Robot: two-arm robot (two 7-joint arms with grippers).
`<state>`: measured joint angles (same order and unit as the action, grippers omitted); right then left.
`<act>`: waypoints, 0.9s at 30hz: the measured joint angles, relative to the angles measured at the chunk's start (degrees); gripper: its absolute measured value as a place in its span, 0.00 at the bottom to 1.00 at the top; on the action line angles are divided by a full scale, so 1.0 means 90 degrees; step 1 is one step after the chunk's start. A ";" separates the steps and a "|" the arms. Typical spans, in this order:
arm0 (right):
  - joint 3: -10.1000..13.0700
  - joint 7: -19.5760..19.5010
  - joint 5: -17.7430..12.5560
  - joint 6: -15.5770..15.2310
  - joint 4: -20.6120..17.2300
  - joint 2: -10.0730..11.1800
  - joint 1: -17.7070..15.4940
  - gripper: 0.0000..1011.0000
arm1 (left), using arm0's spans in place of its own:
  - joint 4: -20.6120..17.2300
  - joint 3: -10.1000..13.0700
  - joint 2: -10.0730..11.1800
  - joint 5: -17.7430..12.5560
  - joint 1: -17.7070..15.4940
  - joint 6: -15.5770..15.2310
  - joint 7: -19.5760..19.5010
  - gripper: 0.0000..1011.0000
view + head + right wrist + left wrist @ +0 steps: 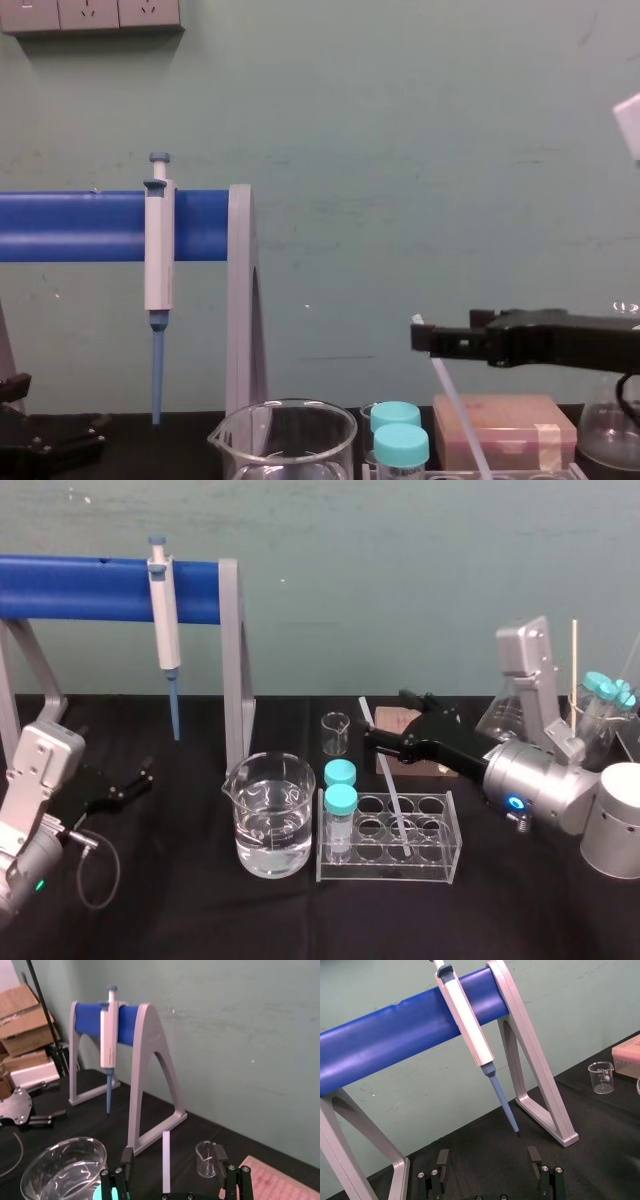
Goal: Pick up the stirring rod with one hand, then place it down.
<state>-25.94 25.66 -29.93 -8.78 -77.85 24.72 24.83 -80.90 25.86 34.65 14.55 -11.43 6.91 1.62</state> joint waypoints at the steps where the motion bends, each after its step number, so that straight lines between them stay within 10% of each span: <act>1: -0.0018 0.0011 0.0015 -0.0023 0.0035 -0.0015 0.0023 0.99 | 0.0000 0.0000 0.0000 0.0000 0.0000 0.0000 0.0000 0.99; 27: -0.0164 0.0072 0.0237 -0.0401 0.0538 -0.0247 0.0251 0.99 | 0.0000 0.0000 0.0000 0.0000 0.0000 0.0000 0.0000 0.99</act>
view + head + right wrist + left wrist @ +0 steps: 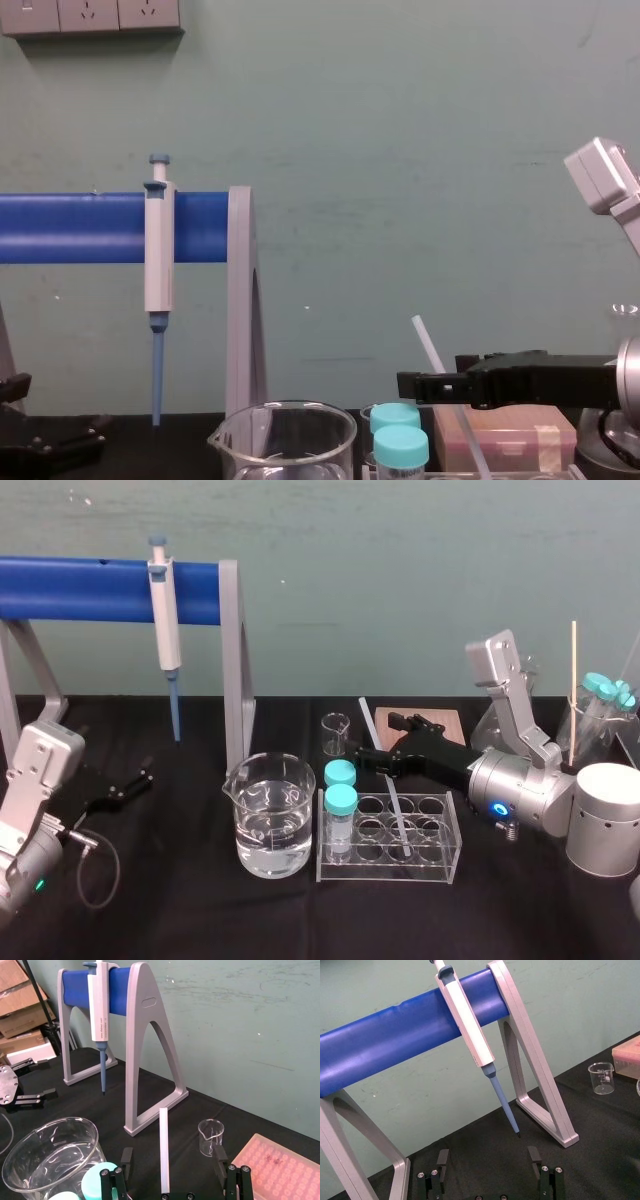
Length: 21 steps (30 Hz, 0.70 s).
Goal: Pick up the stirring rod with one hand, then place it down.
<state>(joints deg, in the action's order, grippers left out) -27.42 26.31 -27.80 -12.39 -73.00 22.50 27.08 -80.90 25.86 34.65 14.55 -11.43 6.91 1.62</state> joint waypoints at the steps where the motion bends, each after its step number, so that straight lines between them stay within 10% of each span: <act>1: 0.0000 0.0000 0.0000 0.0000 0.0000 0.0000 0.0000 0.99 | 0.0000 0.0000 0.0000 0.0000 0.0000 0.0000 0.0000 0.99; 21: 0.0001 -0.0001 -0.0005 0.0002 -0.0009 0.0008 -0.0006 0.56 | 0.0000 0.0000 0.0000 0.0000 0.0000 0.0000 0.0000 0.99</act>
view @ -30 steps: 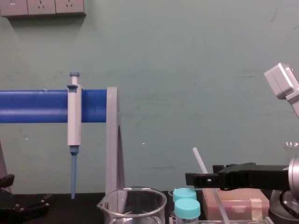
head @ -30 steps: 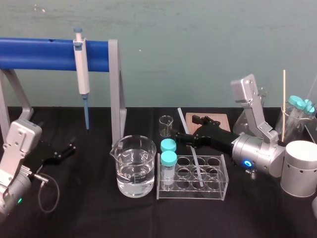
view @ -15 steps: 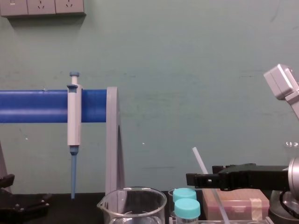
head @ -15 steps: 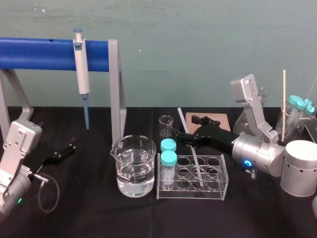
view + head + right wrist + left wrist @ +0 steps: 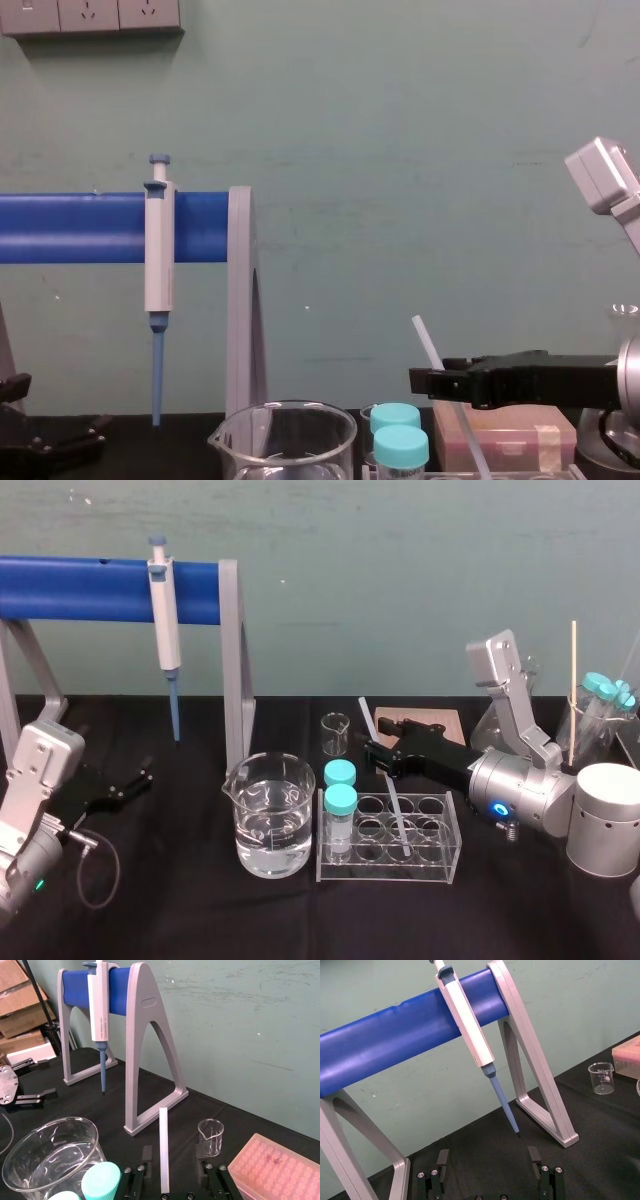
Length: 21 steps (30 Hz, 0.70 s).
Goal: Pick up the stirring rod with one hand, then place it down.
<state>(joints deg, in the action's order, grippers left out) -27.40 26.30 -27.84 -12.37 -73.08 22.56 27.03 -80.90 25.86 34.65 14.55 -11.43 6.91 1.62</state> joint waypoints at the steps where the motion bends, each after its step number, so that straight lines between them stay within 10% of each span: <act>1: 0.0000 0.0000 0.0000 0.0000 0.0000 0.0000 0.0000 0.51 | 0.0000 0.0000 0.0000 0.0000 0.0000 0.0000 0.0000 0.99; 13: 0.0000 0.0000 -0.0004 0.0002 -0.0003 0.0000 0.0000 0.12 | 0.0000 0.0000 0.0000 0.0000 0.0000 0.0000 0.0000 0.99; 21: 0.0010 0.0001 -0.0015 0.0013 -0.0011 0.0000 -0.0012 0.07 | 0.0000 0.0000 0.0000 0.0000 0.0000 0.0000 0.0000 0.99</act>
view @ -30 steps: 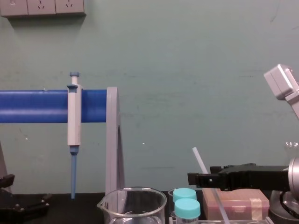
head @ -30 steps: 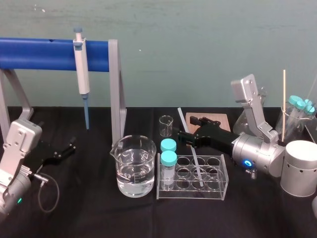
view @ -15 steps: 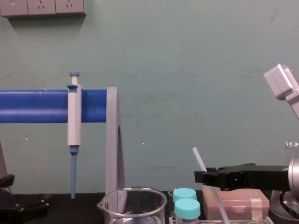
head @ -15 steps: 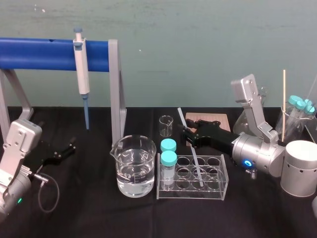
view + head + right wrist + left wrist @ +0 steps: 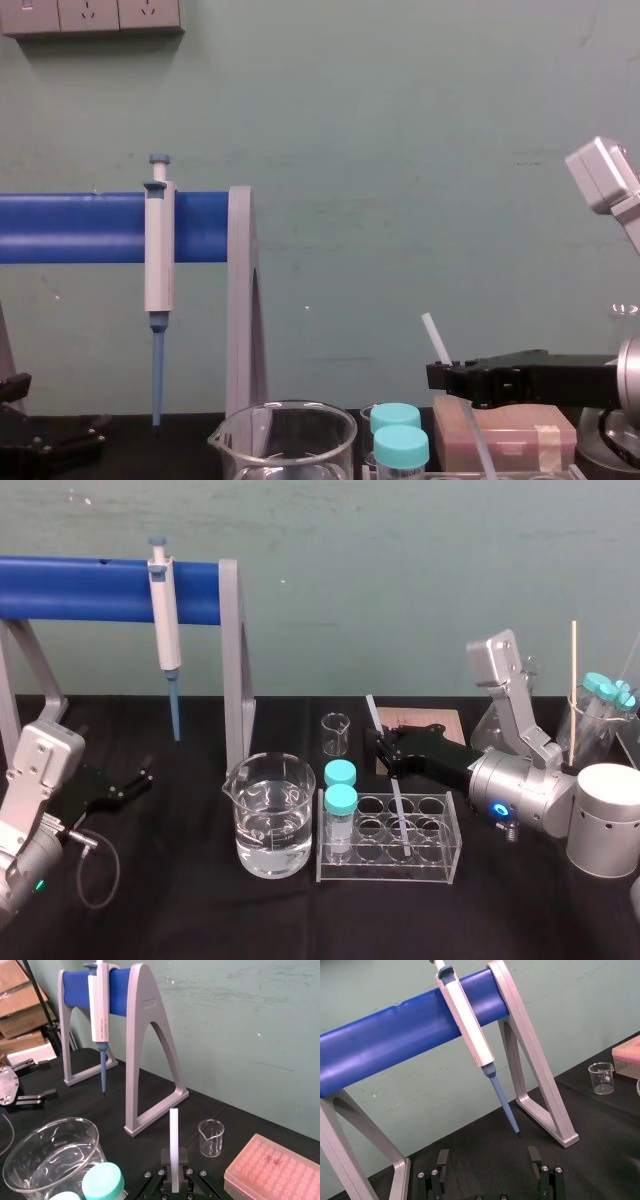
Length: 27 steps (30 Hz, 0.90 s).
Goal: Pick up the stirring rod with one hand, then place it down.
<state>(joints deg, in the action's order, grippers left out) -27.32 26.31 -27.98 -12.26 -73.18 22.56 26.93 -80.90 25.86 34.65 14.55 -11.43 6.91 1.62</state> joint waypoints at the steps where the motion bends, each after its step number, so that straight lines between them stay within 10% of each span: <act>1: 0.0016 0.0001 -0.0014 0.0014 -0.0009 -0.0001 -0.0015 0.07 | 0.0000 0.0000 0.0000 0.0000 0.0000 0.0000 0.0000 0.99; 27: 0.0458 0.0305 0.0339 0.2235 -0.0632 0.0172 -0.0911 0.07 | 0.0000 0.0000 0.0000 0.0000 0.0000 0.0000 0.0000 0.99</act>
<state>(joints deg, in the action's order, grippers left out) -23.19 29.06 -24.93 7.85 -78.86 24.10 18.73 -80.90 25.86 34.65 14.55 -11.43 6.91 1.62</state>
